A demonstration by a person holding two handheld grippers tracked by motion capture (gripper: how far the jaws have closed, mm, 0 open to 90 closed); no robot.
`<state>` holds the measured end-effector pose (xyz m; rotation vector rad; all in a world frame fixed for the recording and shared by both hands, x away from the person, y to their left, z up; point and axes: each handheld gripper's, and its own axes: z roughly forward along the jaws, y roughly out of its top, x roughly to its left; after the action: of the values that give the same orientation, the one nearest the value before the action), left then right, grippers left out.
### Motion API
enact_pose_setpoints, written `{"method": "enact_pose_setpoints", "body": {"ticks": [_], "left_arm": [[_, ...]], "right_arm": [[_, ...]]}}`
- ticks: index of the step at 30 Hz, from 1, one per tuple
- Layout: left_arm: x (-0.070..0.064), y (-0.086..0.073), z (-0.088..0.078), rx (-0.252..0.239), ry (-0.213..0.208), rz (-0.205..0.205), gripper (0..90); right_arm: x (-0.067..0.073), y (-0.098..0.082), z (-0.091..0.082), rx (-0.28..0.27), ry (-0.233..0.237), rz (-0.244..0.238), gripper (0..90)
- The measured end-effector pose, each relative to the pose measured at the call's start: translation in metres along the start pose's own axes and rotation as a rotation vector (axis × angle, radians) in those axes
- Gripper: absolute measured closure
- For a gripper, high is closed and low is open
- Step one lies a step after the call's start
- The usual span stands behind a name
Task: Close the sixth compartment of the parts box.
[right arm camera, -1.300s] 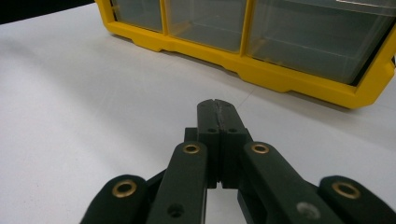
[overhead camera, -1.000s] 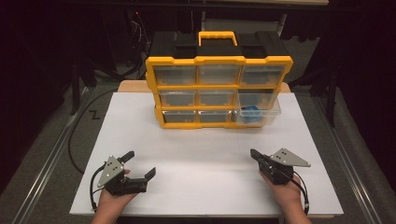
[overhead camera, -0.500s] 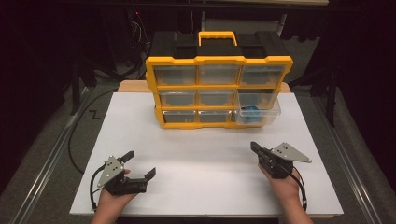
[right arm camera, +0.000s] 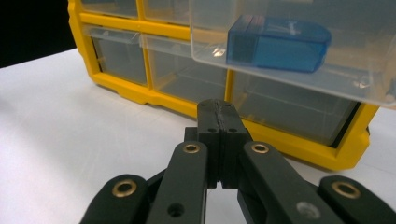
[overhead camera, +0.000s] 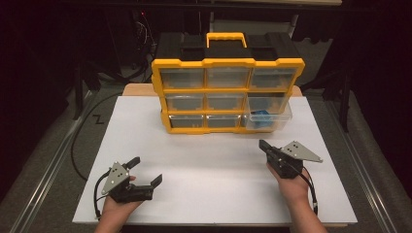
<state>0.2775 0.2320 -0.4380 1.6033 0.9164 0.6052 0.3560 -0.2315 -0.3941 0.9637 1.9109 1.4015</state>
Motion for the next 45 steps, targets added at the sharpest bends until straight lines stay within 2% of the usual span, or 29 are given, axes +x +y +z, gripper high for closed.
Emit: {"method": "enact_pose_setpoints", "body": {"ticks": [30,45], "left_arm": [[0.001,0.000,-0.001,-0.004,-0.004,-0.002,0.3],[0.000,0.000,-0.002,-0.008,-0.004,-0.005,0.3]], "right_arm": [[-0.007,0.042,-0.001,-0.073,-0.052,-0.031,90.0],[-0.011,0.053,-0.001,-0.083,-0.071,-0.032,90.0]]}}
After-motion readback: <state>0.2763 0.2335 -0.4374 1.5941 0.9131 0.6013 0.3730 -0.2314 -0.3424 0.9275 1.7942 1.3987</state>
